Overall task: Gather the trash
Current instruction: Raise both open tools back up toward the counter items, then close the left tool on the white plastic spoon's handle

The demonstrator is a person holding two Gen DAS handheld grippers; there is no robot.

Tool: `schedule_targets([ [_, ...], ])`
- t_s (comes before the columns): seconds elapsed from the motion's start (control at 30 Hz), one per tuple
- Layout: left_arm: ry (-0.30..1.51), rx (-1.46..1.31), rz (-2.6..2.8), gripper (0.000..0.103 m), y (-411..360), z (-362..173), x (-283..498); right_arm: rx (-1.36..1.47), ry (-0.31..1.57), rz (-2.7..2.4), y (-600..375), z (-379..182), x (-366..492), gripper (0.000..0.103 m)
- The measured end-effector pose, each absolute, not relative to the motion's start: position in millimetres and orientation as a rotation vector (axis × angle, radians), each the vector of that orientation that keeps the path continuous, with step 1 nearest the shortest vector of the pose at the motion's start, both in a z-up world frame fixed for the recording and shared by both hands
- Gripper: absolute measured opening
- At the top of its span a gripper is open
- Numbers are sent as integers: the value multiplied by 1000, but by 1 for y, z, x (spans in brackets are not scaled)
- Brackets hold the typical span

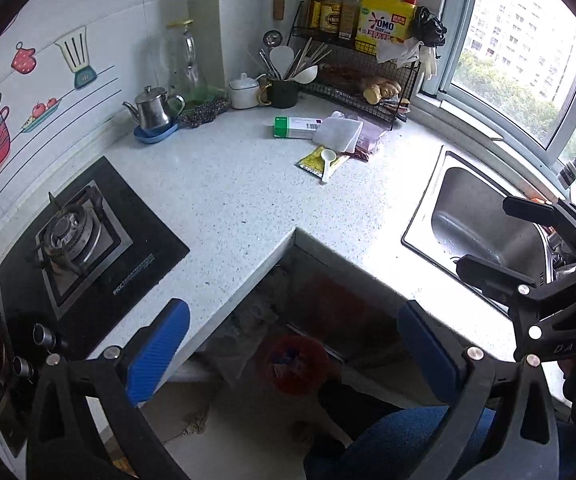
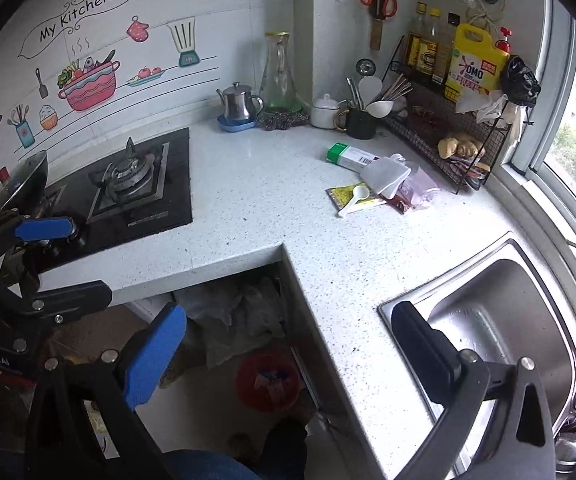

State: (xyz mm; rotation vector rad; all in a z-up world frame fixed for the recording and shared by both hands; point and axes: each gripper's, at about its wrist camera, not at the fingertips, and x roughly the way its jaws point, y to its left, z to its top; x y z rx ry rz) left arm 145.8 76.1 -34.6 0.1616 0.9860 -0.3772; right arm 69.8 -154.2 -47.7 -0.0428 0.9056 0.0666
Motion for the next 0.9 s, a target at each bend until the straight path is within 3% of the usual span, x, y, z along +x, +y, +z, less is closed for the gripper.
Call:
schedule_targets([
  [0.4,1020,185,-411,103,16,-42,250,-21,865,-20,-221,-45,139,102],
  [0.9,1173,233,-451,103,-68,-99,381,116,1018,-37,-312,-90,227,102],
])
